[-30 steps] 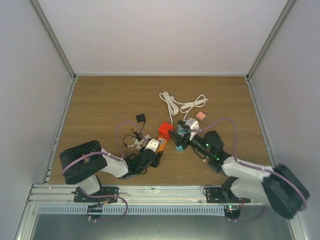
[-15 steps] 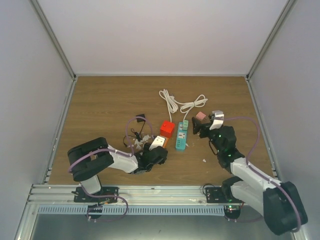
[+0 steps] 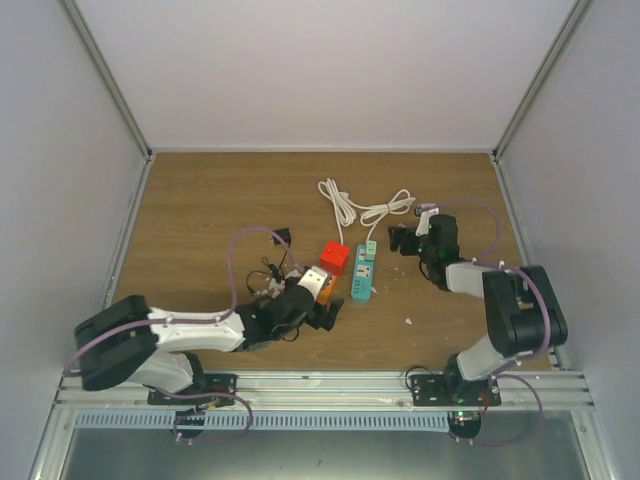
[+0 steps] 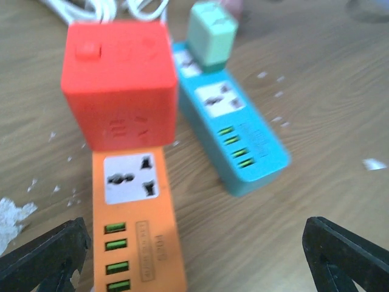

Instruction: Insert the plug

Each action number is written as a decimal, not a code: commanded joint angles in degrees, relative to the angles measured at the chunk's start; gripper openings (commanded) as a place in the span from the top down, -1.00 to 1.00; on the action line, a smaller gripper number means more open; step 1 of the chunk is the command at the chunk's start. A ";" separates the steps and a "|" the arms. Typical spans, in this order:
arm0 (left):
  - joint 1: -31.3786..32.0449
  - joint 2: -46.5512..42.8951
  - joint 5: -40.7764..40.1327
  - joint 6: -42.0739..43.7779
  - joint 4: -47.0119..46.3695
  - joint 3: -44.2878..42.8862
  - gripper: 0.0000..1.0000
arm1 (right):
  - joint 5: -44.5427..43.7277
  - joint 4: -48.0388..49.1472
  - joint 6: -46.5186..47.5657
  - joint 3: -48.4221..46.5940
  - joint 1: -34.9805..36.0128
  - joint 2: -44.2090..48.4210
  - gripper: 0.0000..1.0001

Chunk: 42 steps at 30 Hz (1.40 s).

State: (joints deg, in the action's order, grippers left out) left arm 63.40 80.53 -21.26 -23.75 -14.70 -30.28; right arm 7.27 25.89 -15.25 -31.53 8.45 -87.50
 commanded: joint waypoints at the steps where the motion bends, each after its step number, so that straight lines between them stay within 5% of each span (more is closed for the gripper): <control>1: 0.06 -10.02 7.00 2.17 0.13 2.51 -0.98 | 3.21 -1.64 1.82 -5.38 -1.39 -6.32 -0.82; 9: 0.06 -21.88 7.51 -0.09 4.53 5.96 -0.98 | 3.18 -9.53 2.42 -14.48 -1.35 -14.40 -0.75; 22: -0.01 -23.00 6.67 -1.86 6.74 6.89 -0.98 | -11.16 -18.90 1.06 -18.10 5.17 -16.55 -0.67; 33: -0.03 -26.15 5.67 -2.92 9.32 7.65 -0.98 | -13.00 -20.61 0.48 -18.37 6.12 -16.91 -0.27; 40: 0.01 -26.75 5.76 -4.16 10.76 7.02 -0.98 | -12.24 -19.14 0.76 -17.03 6.22 -15.77 0.44; 42: -0.01 -26.65 5.99 -4.84 11.40 6.41 -0.98 | -12.25 -17.69 0.76 -15.39 6.15 -13.97 0.48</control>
State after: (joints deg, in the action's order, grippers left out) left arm 63.40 54.48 -14.61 -26.70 -3.49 -23.16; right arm -4.43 6.61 -14.20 -48.62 14.20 -103.39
